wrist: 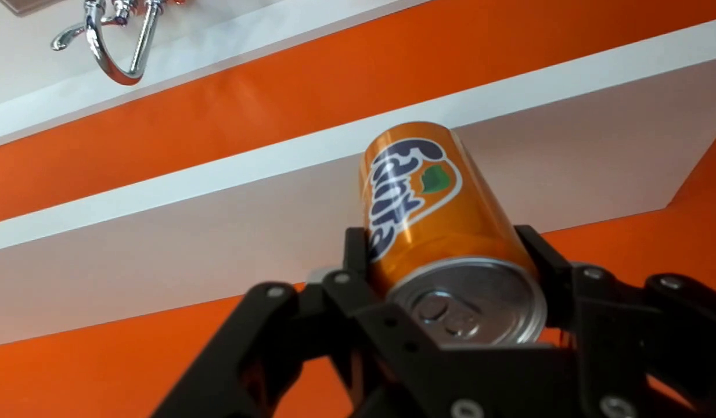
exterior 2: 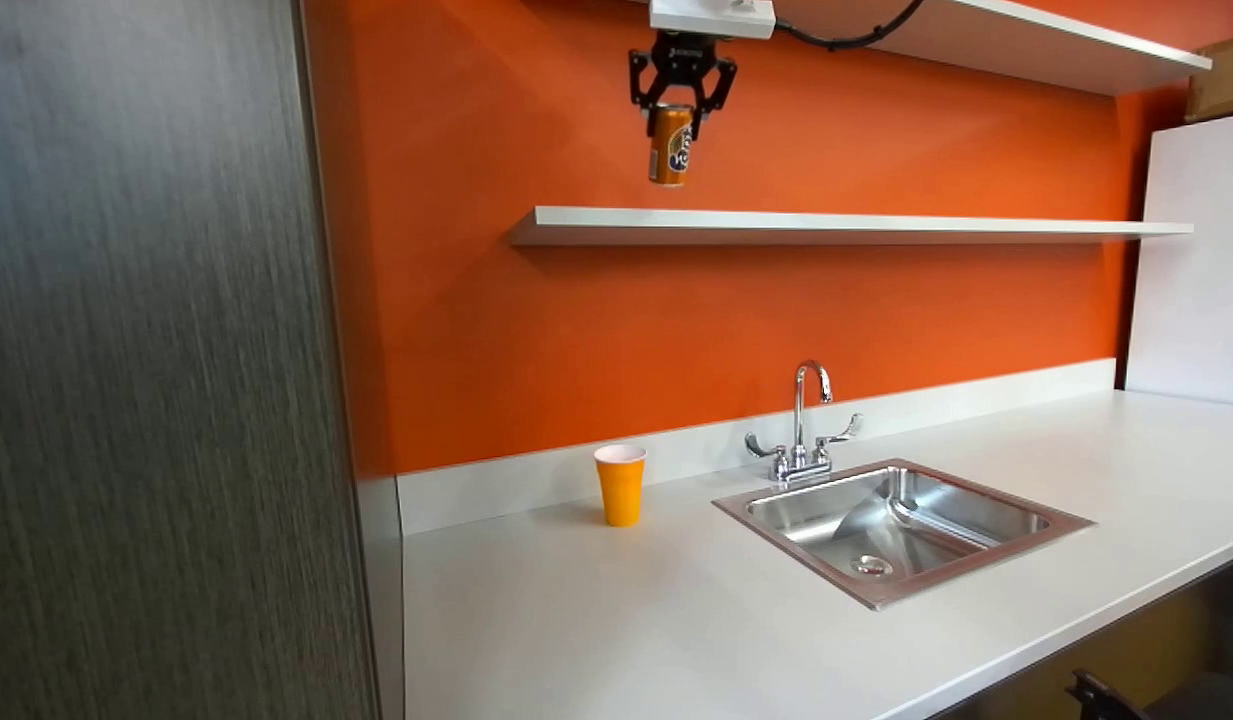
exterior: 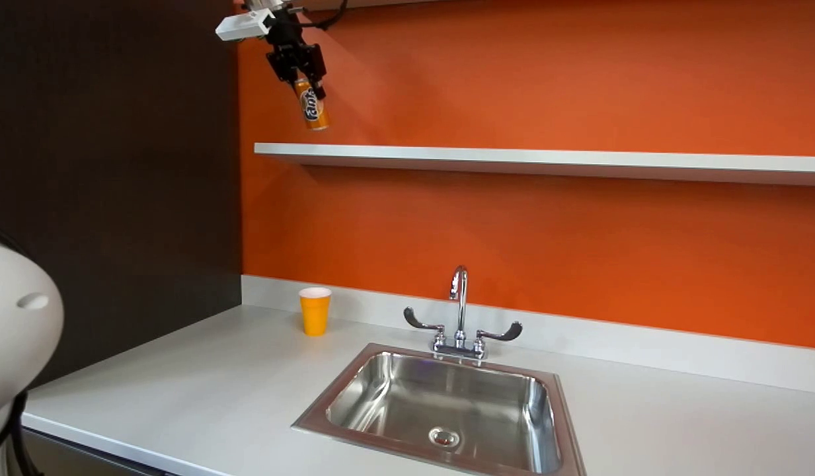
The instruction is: Put the soda can on the shelf
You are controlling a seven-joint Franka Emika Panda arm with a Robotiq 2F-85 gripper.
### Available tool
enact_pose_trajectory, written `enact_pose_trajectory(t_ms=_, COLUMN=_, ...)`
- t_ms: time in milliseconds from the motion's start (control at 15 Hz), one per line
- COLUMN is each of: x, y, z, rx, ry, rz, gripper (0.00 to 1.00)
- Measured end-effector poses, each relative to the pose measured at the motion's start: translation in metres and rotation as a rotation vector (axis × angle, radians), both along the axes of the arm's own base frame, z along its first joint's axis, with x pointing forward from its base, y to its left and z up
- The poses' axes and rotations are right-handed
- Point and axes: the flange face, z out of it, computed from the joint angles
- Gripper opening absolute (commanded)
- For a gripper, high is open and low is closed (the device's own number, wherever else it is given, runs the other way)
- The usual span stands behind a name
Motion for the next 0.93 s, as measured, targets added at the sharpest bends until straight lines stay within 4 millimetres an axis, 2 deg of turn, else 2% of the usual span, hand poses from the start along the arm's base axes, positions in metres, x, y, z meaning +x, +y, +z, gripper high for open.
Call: enact_pose_trajectory(t_ms=933, x=0.073, y=-0.002, z=-0.013, rx=0.009, ry=-0.001, rz=-0.005, gripper=0.38)
